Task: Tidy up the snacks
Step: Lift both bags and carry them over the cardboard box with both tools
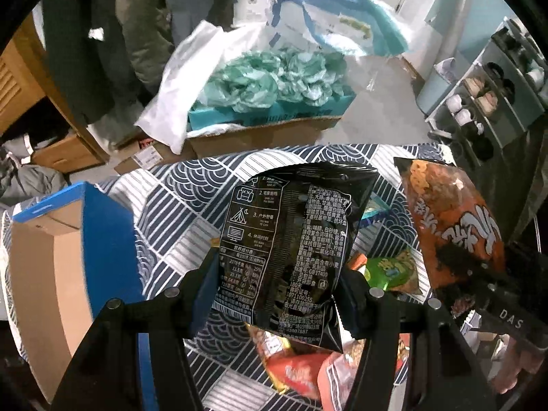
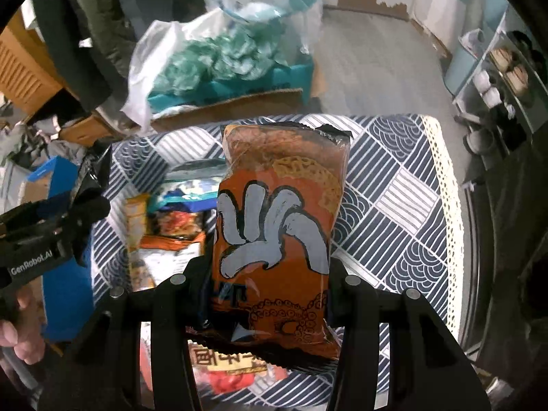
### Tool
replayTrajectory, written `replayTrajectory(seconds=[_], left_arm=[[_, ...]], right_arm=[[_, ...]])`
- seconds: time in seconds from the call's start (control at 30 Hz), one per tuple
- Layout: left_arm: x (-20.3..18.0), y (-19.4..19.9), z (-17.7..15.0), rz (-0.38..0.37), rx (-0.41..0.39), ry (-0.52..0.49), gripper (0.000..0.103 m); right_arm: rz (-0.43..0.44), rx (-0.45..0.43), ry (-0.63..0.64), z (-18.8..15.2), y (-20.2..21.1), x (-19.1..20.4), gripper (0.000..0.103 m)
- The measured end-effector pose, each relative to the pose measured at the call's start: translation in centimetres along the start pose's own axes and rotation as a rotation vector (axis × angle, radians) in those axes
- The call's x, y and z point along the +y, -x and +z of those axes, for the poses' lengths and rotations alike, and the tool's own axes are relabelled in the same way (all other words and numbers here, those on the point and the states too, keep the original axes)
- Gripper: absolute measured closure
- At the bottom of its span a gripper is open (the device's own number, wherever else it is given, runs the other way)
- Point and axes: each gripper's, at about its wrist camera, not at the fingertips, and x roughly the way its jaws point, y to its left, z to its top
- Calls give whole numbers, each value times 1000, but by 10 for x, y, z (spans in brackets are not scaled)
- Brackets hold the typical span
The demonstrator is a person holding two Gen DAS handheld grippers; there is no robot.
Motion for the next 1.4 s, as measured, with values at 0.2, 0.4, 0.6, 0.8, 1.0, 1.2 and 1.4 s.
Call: replayTrajectory(seconds=[0.2,0.4,0.6,0.8,1.0,1.2,1.4], left_arm=[[8,35,-11,-6,-57,-9,41],[24,64,-20,-25,-108,4,41],[45,79,-35,-32,-123,25,41],[76,81,-48,-12,-115,60,41],[112,88,-62,15,-116,108,41],[154,88,-79,62,-118,165,41],[193,86,-99,86,-101,227,41]], right_arm=[[37,-41,40,-4,23,19,56],[77,-64,87,-11,39,41,56],[106,-72,131,-15,48,66,56],[149,-67,164,-12,50,92,56],[181,-48,218,-11,46,130,56],[217,-30,296,-13,41,179,56],[245,7,368,-16,30,227,56]])
